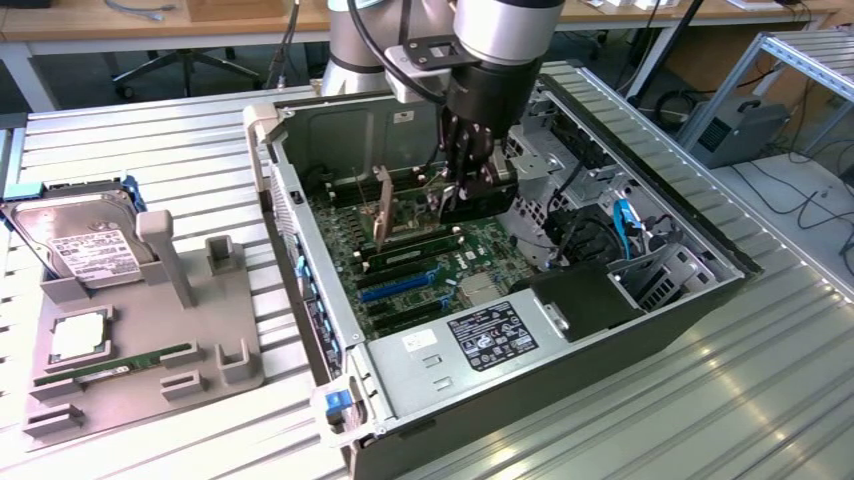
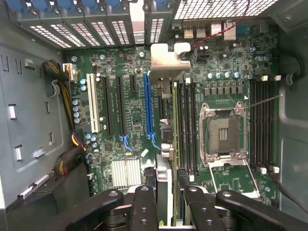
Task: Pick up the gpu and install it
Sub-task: 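Insert the gpu into the slot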
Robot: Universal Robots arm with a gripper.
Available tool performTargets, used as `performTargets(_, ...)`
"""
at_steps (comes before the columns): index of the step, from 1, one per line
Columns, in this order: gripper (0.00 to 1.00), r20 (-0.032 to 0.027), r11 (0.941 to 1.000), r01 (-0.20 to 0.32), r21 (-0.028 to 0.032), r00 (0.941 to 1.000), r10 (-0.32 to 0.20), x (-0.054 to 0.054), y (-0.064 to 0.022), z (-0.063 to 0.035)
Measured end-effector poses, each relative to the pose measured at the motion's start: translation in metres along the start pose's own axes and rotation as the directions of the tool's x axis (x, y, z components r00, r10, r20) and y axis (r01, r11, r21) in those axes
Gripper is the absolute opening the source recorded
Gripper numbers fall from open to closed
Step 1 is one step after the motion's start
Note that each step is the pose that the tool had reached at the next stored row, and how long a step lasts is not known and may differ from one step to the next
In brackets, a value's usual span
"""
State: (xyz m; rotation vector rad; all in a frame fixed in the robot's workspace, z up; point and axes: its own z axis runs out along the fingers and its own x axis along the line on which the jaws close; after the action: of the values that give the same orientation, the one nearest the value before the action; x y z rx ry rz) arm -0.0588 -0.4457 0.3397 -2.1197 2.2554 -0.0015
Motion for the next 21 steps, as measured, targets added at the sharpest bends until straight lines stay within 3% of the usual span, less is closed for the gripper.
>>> performTargets(21, 0.27, 0.0000, 1.0000, 0.000, 0.0000, 1.0000, 0.000, 0.0026, 0.0005, 0.0034)
